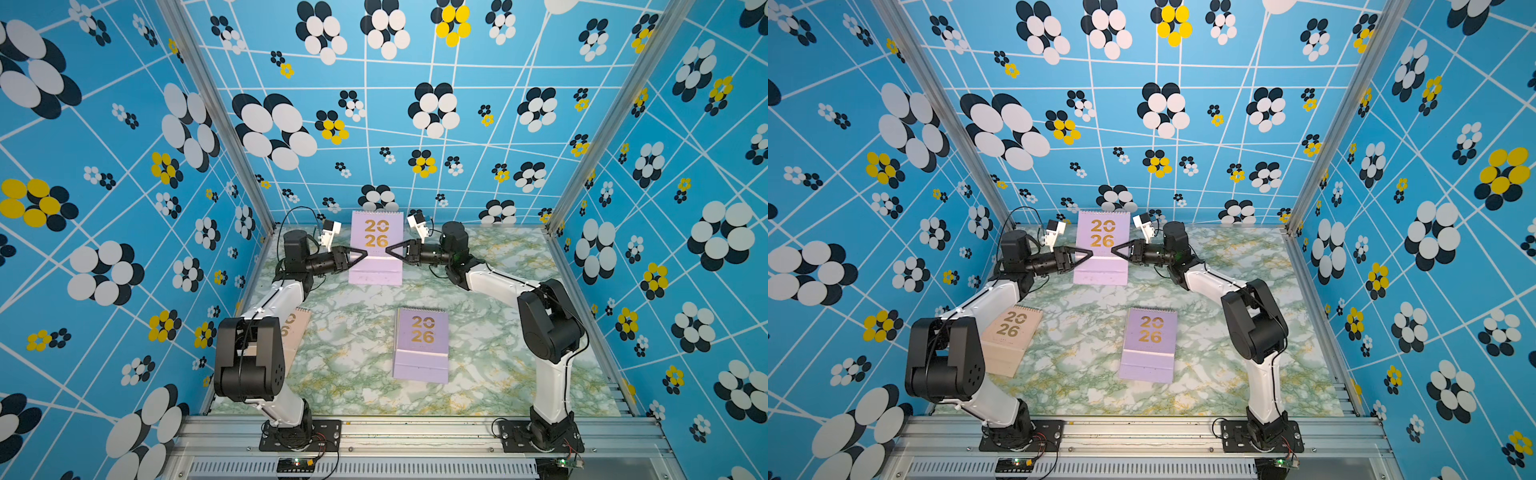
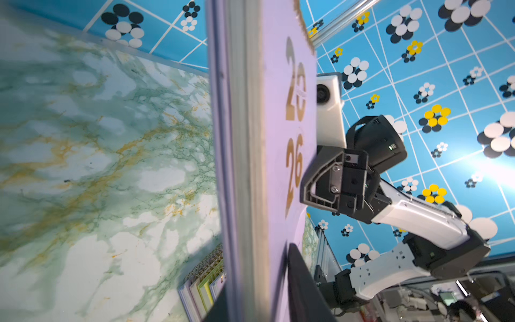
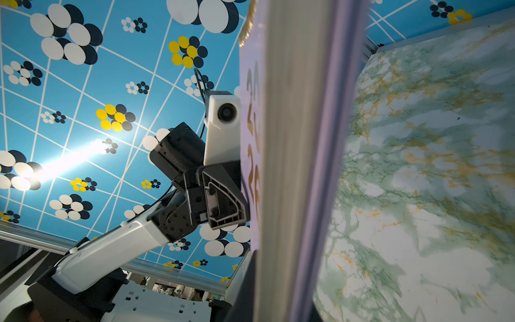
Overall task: Stack the calendars
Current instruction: Place the calendar at the calendar.
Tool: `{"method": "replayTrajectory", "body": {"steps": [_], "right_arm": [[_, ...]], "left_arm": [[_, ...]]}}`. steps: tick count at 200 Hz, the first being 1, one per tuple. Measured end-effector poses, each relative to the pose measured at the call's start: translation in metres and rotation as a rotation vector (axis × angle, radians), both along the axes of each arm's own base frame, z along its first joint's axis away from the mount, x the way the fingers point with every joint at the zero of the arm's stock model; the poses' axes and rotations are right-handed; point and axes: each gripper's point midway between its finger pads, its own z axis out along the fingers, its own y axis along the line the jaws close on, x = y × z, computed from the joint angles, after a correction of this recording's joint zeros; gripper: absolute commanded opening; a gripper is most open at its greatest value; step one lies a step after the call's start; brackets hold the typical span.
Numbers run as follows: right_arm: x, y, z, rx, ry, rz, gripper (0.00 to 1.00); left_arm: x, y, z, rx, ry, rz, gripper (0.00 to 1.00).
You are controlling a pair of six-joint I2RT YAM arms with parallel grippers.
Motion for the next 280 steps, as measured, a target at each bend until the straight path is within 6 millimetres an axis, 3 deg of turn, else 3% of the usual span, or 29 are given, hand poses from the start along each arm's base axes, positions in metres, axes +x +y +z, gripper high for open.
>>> {"method": "replayTrajectory", "body": {"steps": [9, 31, 66, 81, 115, 144, 189, 221, 280], "right_arm": [[-0.004, -0.003, 0.0, -0.034, 0.003, -0.029, 0.0], [-0.009, -0.022, 0.003, -0.115, 0.005, -0.097, 0.0], [-0.019, -0.076, 0.003, -0.235, 0.037, -0.226, 0.0], [-0.032, -0.092, -0.005, -0.284, 0.067, -0.25, 0.0], [-0.084, -0.113, -0.037, -0.35, 0.174, -0.221, 0.0], [-0.117, -0.125, -0.061, -0.378, 0.246, -0.192, 0.0], [-0.15, -0.137, -0.079, -0.38, 0.309, -0.171, 0.0], [-0.167, -0.138, -0.091, -0.375, 0.34, -0.155, 0.0], [-0.184, -0.127, -0.107, -0.375, 0.378, -0.118, 0.0]], "left_arm": [[-0.003, -0.003, 0.0, 0.008, -0.004, -0.01, 1.0], [-0.012, -0.008, 0.012, 0.026, -0.05, -0.029, 1.0], [-0.014, -0.005, 0.035, 0.059, -0.143, 0.003, 1.0], [-0.014, -0.003, 0.04, 0.085, -0.171, 0.039, 0.99], [-0.015, -0.005, 0.043, 0.171, -0.227, 0.113, 1.0], [-0.023, -0.016, 0.035, 0.22, -0.248, 0.131, 1.0], [-0.032, -0.028, 0.007, 0.276, -0.222, 0.14, 0.99], [-0.036, -0.032, -0.002, 0.291, -0.213, 0.14, 1.0], [-0.04, -0.043, -0.001, 0.296, -0.243, 0.116, 1.0]]}}
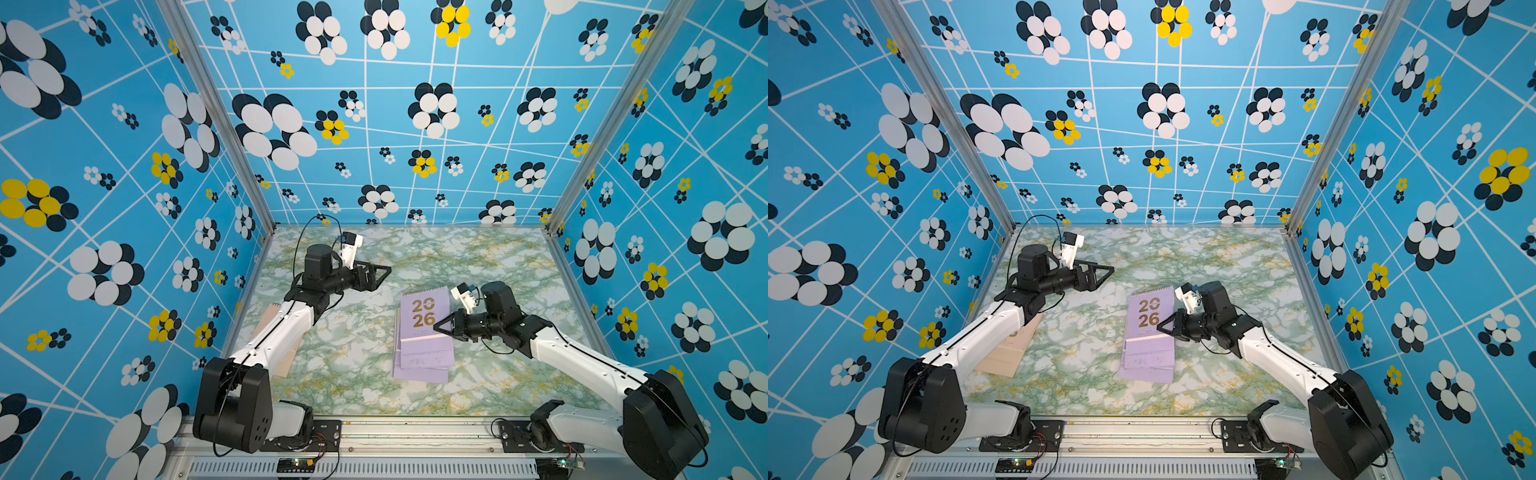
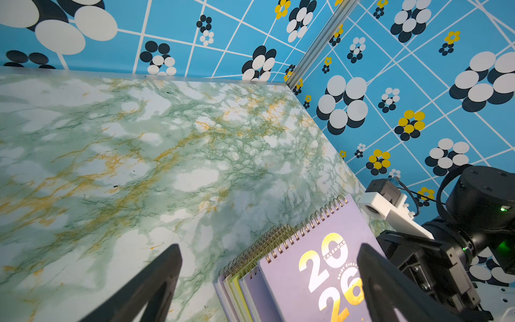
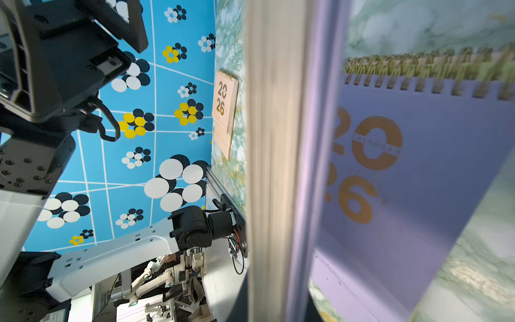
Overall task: Stack the calendars
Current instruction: Place the calendar at the calendar.
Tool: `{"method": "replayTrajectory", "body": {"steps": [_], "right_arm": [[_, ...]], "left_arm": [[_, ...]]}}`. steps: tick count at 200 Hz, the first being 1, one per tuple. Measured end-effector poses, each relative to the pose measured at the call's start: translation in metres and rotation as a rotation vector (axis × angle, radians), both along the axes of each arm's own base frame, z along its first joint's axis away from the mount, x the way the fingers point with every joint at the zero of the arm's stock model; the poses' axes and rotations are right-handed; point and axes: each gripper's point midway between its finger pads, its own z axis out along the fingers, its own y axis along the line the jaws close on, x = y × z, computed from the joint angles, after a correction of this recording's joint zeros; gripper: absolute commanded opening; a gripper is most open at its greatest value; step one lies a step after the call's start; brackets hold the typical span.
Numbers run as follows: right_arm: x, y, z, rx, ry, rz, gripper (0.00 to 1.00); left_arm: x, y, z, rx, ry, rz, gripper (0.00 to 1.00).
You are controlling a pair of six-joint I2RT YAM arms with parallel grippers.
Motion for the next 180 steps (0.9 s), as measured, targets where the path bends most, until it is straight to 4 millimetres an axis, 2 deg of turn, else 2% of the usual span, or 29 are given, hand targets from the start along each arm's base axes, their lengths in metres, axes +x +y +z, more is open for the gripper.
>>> {"method": "replayTrajectory", "body": {"steps": [39, 60, 121, 180], "right_arm": [[0.004, 0.004, 0.002, 0.018, -0.017, -0.013, 0.0], [0.002, 0.003, -0.006, 0.012, -0.005, -0.018, 0.0], [-0.003, 0.004, -0.026, -0.009, 0.045, -0.025, 0.0], [-0.003, 0.002, -0.033, -0.018, 0.055, -0.041, 0.0]], "left_arm": [[-0.003, -0.005, -0.003, 0.001, 0.002, -0.014, 0.99], [-0.006, -0.006, -0.008, 0.003, 0.014, -0.018, 1.0], [-0.007, -0.008, -0.008, 0.003, 0.013, -0.024, 1.0], [-0.007, -0.008, -0.008, 0.003, 0.014, -0.024, 1.0]]}}
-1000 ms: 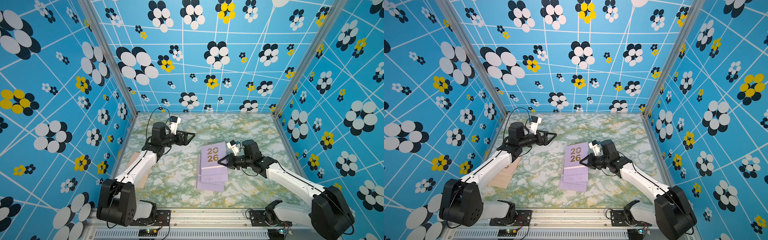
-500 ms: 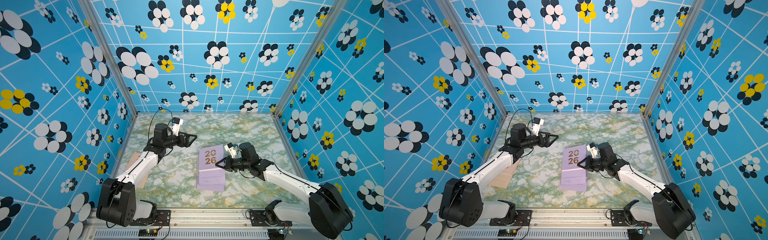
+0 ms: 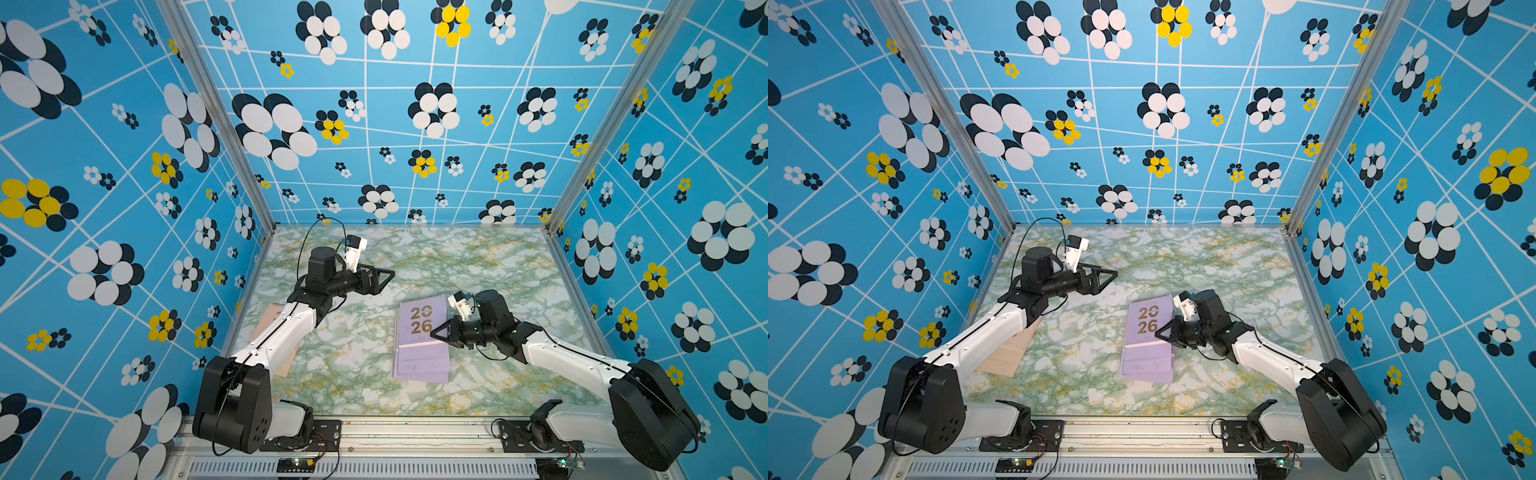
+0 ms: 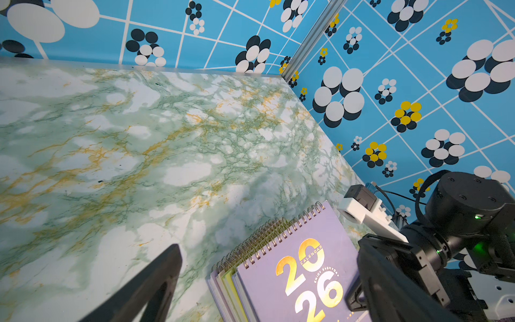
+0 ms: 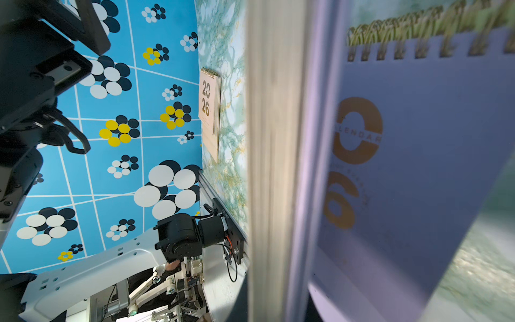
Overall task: Stack the calendars
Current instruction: Place the calendar at the calendar.
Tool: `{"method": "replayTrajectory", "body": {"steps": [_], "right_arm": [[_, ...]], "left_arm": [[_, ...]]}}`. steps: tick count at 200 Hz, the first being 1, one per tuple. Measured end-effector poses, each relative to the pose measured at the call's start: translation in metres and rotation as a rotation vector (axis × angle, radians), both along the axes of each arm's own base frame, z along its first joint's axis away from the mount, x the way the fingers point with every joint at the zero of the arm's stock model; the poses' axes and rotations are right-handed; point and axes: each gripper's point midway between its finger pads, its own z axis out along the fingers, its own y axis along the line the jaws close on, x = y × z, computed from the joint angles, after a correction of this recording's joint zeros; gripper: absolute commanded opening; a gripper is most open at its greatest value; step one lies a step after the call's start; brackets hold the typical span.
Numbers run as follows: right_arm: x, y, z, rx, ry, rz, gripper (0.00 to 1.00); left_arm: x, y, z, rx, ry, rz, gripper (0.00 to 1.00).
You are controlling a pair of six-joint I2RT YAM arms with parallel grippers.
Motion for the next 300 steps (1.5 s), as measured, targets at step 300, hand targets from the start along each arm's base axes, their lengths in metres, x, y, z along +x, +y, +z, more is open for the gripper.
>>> {"method": "replayTrajectory", "body": {"steps": [300], "right_arm": [[-0.012, -0.014, -0.034, -0.128, 0.061, 0.005, 0.35]], "left_arm": [[-0.002, -0.003, -0.001, -0.003, 0.005, -0.016, 1.0]]}}
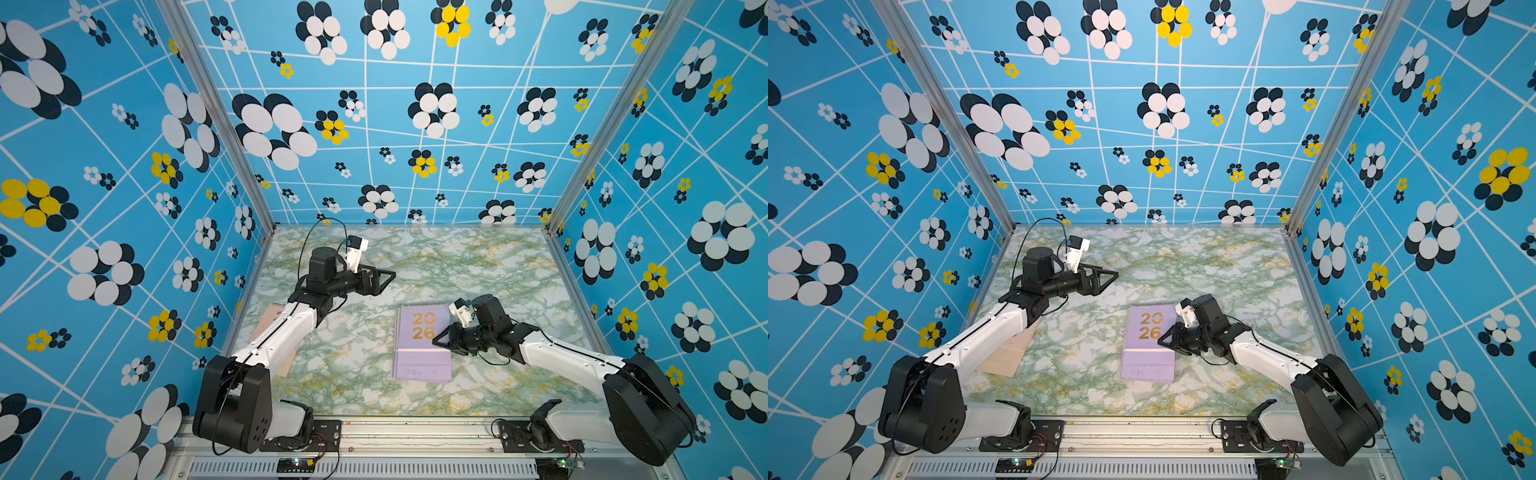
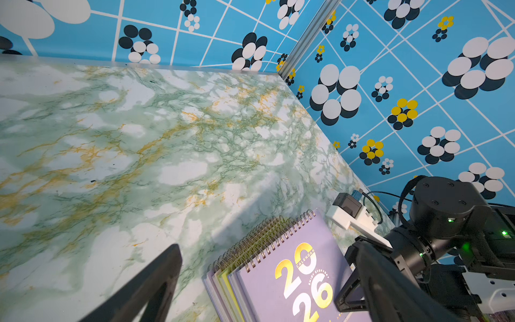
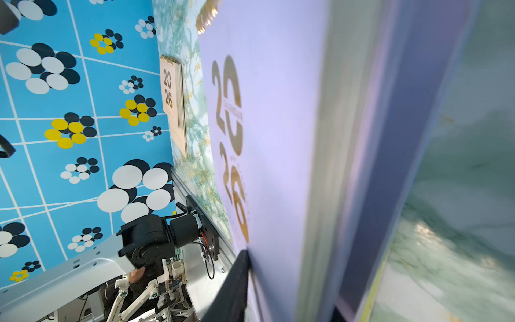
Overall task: Stack the calendars
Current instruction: Place the calendar at the calendar.
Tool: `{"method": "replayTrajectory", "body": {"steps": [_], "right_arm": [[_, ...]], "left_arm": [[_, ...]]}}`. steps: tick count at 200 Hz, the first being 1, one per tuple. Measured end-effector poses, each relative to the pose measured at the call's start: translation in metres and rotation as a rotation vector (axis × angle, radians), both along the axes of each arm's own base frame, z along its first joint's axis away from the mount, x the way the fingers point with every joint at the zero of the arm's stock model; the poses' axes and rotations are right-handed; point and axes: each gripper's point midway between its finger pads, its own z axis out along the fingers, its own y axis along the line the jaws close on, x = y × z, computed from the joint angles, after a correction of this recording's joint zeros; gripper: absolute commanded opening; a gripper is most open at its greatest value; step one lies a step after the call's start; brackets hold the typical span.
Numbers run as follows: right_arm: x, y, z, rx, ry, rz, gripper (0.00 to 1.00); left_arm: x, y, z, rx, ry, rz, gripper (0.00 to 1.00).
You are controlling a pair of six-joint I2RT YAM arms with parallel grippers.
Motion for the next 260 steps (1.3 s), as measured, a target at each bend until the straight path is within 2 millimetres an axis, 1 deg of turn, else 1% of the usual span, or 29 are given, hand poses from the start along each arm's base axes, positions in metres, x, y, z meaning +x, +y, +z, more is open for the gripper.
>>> {"method": "replayTrajectory", "body": {"steps": [36, 93, 112, 166, 260], "right_arm": [[-0.004, -0.007, -0.008, -0.05, 0.02, 0.002, 0.41], [0.002, -0.009, -0.004, -0.095, 0.005, 0.01, 0.52], [0.004, -0.01, -0.004, -0.118, 0.007, 0.008, 0.54], [0.008, -0.014, -0.005, -0.169, 0.011, 0.002, 0.57], [0.009, -0.012, -0.007, -0.235, 0.021, 0.024, 0.58]], "left_arm": [[0.0, 0.0, 0.0, 0.0, 0.0, 0.0, 1.0], [-0.001, 0.0, 0.0, -0.002, 0.0, -0.004, 0.99], [-0.001, -0.001, 0.0, -0.003, 0.0, -0.008, 1.0], [-0.001, -0.001, 0.0, -0.003, 0.0, -0.008, 1.0], [-0.001, -0.001, 0.0, -0.001, -0.002, -0.009, 0.99]]}}
